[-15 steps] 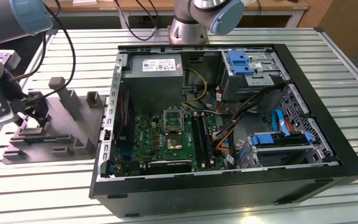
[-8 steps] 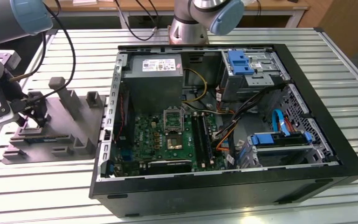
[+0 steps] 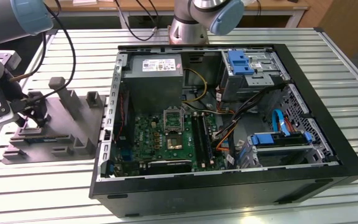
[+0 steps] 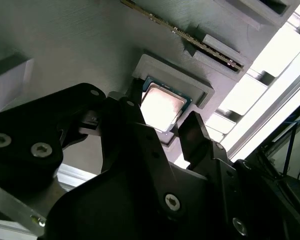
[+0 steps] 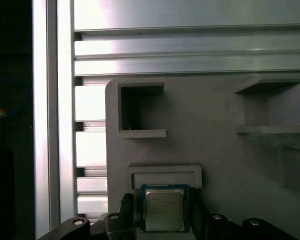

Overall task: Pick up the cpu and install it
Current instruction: 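Pick up the cpu and move it towards the insertion slot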

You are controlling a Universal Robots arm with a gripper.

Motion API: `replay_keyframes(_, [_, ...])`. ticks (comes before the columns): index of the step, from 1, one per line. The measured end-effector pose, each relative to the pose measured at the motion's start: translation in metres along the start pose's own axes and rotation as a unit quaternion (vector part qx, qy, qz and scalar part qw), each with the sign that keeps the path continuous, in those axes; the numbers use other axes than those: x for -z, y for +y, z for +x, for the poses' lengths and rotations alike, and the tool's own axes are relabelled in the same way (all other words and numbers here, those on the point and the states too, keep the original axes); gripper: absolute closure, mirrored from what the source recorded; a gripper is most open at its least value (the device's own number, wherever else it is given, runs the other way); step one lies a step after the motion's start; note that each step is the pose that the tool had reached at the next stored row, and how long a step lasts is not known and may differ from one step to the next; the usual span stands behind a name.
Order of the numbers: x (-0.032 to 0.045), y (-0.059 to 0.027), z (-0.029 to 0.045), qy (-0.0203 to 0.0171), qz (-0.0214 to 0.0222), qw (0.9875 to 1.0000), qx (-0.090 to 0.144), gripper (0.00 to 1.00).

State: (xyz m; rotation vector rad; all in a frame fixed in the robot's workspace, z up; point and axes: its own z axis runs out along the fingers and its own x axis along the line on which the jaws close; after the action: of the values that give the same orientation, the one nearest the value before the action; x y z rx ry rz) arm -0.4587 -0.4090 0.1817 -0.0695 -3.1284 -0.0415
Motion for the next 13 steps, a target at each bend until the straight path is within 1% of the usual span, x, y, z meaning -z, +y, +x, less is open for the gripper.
replay_keyframes(10, [-0.0015,-0.0001,-0.0001,0.0001,0.0001,1.0000,0.000,0.45])
replay_keyframes(11, [-0.0015,-0.0001,-0.0001,0.0001,0.0001,1.0000,0.000,0.52])
replay_keyframes(13, [-0.0016,-0.0001,-0.0001,0.0001,0.0001,1.0000,0.000,0.52])
